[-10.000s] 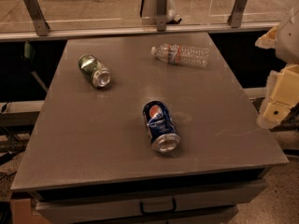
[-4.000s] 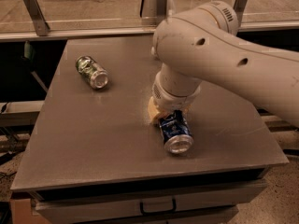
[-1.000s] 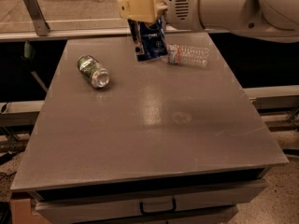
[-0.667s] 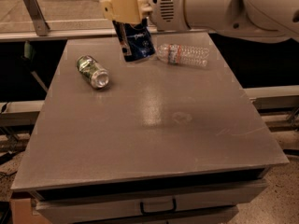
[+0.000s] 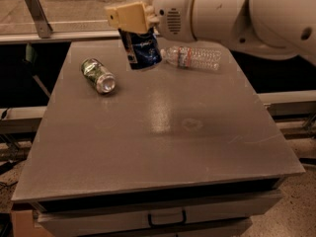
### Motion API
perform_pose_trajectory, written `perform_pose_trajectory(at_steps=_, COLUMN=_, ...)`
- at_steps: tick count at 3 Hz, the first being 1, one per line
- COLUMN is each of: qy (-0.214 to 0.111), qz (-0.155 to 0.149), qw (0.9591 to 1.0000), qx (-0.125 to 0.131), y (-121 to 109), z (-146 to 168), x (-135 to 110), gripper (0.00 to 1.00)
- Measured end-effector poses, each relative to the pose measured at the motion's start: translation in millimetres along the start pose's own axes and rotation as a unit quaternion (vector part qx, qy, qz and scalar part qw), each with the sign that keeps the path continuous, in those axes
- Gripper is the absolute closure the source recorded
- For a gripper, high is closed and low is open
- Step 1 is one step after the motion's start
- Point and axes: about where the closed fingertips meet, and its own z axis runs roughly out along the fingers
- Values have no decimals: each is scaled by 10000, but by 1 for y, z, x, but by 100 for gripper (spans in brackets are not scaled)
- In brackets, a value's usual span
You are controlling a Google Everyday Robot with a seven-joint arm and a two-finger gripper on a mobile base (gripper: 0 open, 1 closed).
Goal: Place pepsi can upright
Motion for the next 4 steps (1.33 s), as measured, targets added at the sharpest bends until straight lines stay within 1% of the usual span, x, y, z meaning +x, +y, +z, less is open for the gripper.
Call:
perform_pose_trajectory(at_steps=1, qy=-492, qz=-99, qw=9987, qx=-51, y=-6, z=8, x=34, gripper=100)
perform_pose_trajectory(at_steps=2, qy=-935, qz=-479, qw=9938, qx=-361, y=-13, z=14, x=70, gripper=100)
perform_pose_trajectory(at_steps=3, qy=-1180, qz=-854, qw=9875, qx=-598, y=-22, z=12, x=106, gripper=100)
perform_pose_trajectory(at_steps=4, qy=-1238, qz=-1156, qw=9833, qx=-670, y=-26, z=9, x=133, gripper=100)
